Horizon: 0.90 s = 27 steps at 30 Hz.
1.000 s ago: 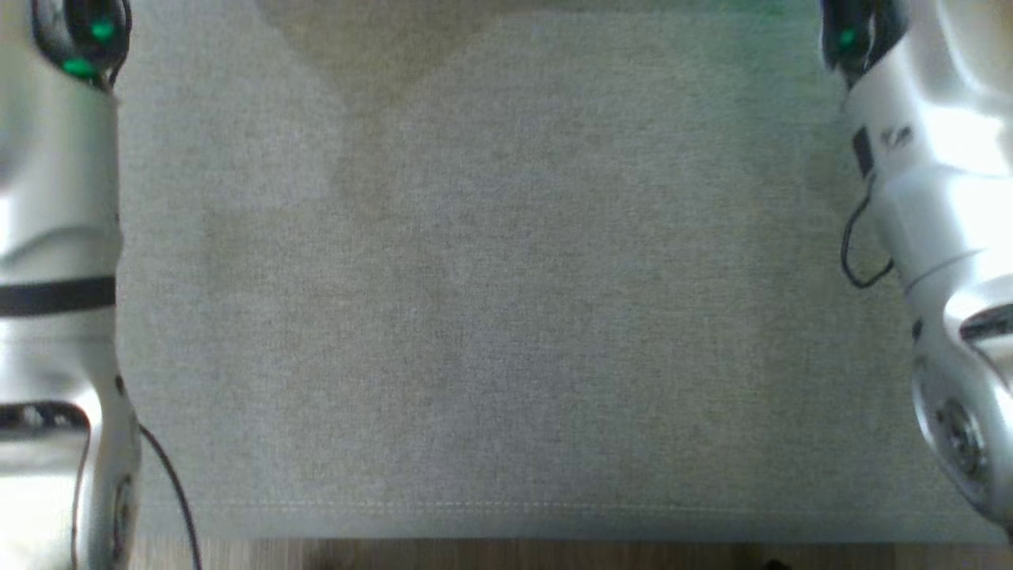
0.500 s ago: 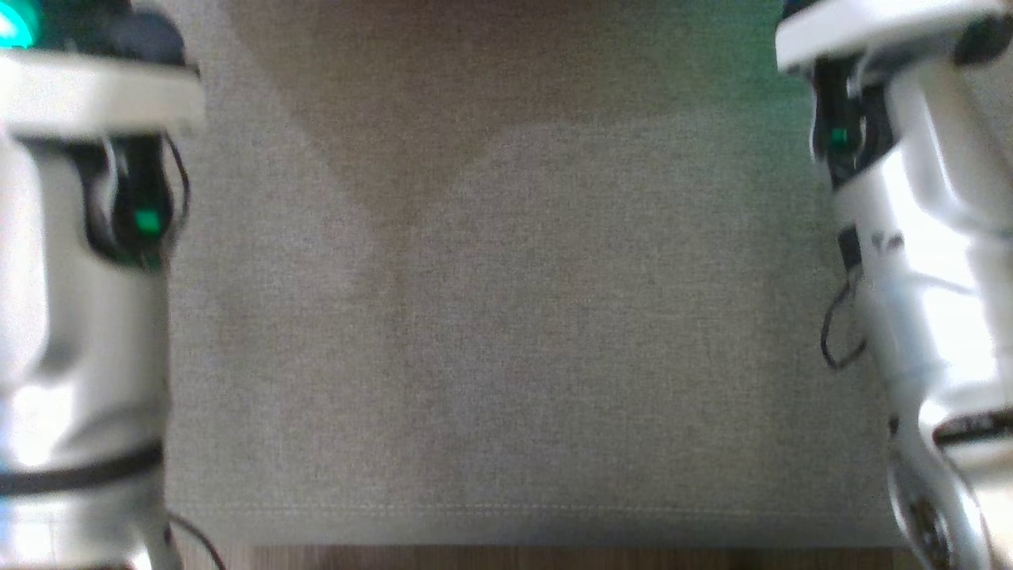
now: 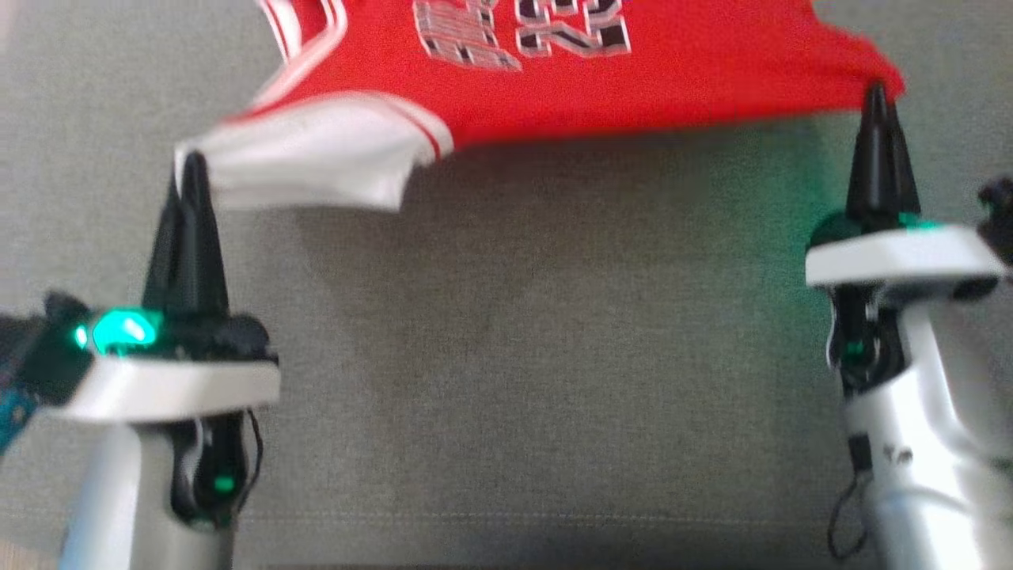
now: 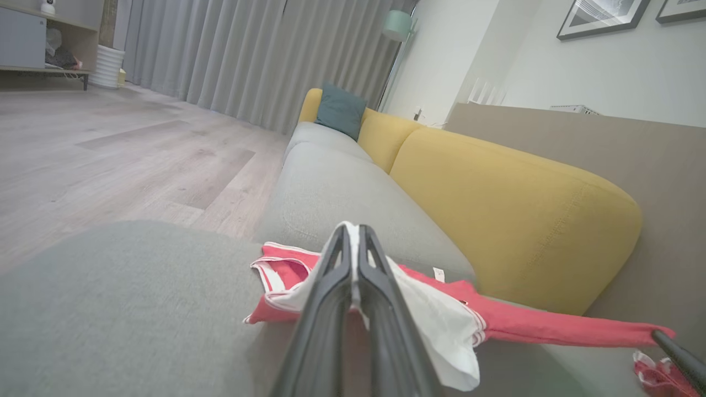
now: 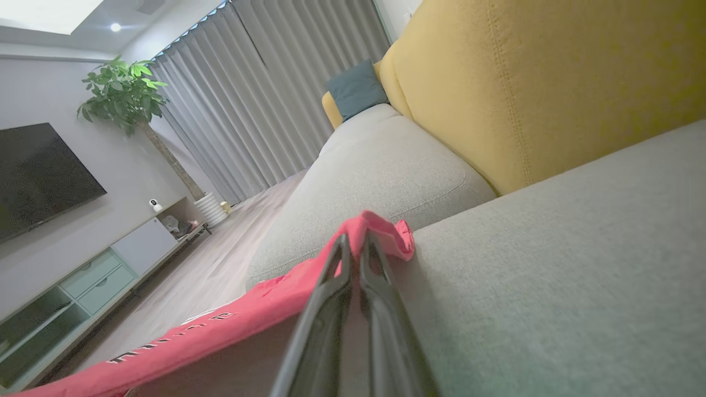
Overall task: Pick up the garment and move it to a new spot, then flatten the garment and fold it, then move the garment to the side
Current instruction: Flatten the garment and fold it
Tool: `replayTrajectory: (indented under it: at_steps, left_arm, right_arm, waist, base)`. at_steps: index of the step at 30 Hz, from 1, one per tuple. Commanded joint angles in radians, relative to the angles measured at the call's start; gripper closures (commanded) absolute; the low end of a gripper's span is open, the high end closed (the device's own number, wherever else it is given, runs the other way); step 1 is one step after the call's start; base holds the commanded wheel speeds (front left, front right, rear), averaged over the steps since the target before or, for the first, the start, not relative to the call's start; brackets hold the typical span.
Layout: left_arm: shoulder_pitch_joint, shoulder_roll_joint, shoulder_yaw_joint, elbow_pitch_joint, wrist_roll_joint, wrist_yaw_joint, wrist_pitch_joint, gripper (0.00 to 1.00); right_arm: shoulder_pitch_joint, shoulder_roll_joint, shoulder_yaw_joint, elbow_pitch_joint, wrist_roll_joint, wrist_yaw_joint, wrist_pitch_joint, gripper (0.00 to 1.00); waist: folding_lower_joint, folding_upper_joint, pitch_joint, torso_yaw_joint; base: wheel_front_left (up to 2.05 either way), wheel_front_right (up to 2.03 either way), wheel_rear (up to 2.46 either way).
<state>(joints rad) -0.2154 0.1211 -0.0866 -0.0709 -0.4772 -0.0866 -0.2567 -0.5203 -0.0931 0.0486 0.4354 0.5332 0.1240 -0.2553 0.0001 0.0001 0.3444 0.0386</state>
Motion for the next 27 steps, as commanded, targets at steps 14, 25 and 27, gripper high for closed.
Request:
replayTrajectory:
  at_steps: [14, 25, 27]
  left_arm:
    - [0.379, 0.012, -0.024, -0.223, 0.049, 0.032, 0.027, 1.0]
    - [0.537, 0.046, -0.029, -0.386, 0.038, 0.055, 0.105, 1.0]
    - [0.558, 0.045, -0.033, -0.396, 0.017, 0.058, 0.131, 1.0]
  right_arm:
    - [0.402, 0.034, -0.017, -0.3, 0.017, 0.007, 0.061, 1.0]
    - [0.638, 0.04, -0.07, -0.546, 0.002, 0.007, 0.204, 1.0]
    - [0.666, 0.042, -0.076, -0.569, 0.008, 0.007, 0.231, 1.0]
  waist:
    - [-0.0001, -0.0001, -0.21, -0.01]
    - [-0.0001, -0.0001, -0.242, -0.017]
    - [-0.0001, -0.0001, -0.238, -0.022]
  base:
    - [0.0, 0.0, 0.0]
    - [0.0, 0.0, 0.0]
    - [0.0, 0.0, 0.0]
